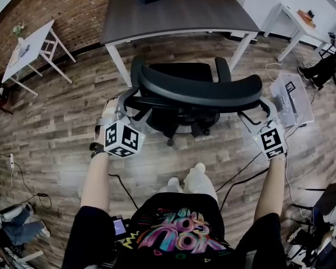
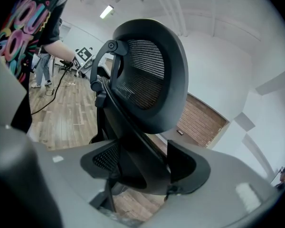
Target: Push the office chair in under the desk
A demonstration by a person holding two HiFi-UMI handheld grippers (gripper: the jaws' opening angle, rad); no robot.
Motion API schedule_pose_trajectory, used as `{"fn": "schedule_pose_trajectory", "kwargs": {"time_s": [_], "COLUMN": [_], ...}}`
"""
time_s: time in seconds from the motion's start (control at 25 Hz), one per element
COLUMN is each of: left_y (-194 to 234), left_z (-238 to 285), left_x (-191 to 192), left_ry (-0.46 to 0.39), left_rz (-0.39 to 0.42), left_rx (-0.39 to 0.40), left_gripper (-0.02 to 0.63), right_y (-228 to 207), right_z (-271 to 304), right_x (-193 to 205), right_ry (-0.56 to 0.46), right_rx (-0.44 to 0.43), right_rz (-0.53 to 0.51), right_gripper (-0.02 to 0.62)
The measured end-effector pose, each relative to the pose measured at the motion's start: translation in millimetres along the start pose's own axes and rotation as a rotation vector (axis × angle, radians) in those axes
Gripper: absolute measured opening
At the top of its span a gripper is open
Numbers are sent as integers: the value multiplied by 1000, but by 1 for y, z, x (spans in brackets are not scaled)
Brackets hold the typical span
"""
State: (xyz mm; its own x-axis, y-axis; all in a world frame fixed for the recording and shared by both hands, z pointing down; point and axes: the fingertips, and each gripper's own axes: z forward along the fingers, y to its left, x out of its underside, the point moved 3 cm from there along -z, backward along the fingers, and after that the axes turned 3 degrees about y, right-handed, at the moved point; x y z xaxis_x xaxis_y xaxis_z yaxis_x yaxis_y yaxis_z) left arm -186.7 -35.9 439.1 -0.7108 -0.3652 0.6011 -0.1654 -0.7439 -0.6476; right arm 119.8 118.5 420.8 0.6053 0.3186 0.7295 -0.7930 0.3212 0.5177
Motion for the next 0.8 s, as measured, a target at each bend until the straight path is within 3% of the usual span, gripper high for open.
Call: {"fn": "schedule_pose_trajectory", "kwargs": {"time_s": [0.36, 0.8], "left_y": [33, 84], "left_z": [44, 118], "left_x": [4, -3], "left_ry": [9, 87], "left_rz": [24, -18], "left_rx": [-5, -12], "left_gripper": [311, 314], "right_y": [-36, -106], "right_z": [44, 113], "right_x": [-4, -2], "right_ry": [-48, -34], "right_rx": [11, -15], "right_rz": [-14, -18], "right_gripper": [311, 311]}}
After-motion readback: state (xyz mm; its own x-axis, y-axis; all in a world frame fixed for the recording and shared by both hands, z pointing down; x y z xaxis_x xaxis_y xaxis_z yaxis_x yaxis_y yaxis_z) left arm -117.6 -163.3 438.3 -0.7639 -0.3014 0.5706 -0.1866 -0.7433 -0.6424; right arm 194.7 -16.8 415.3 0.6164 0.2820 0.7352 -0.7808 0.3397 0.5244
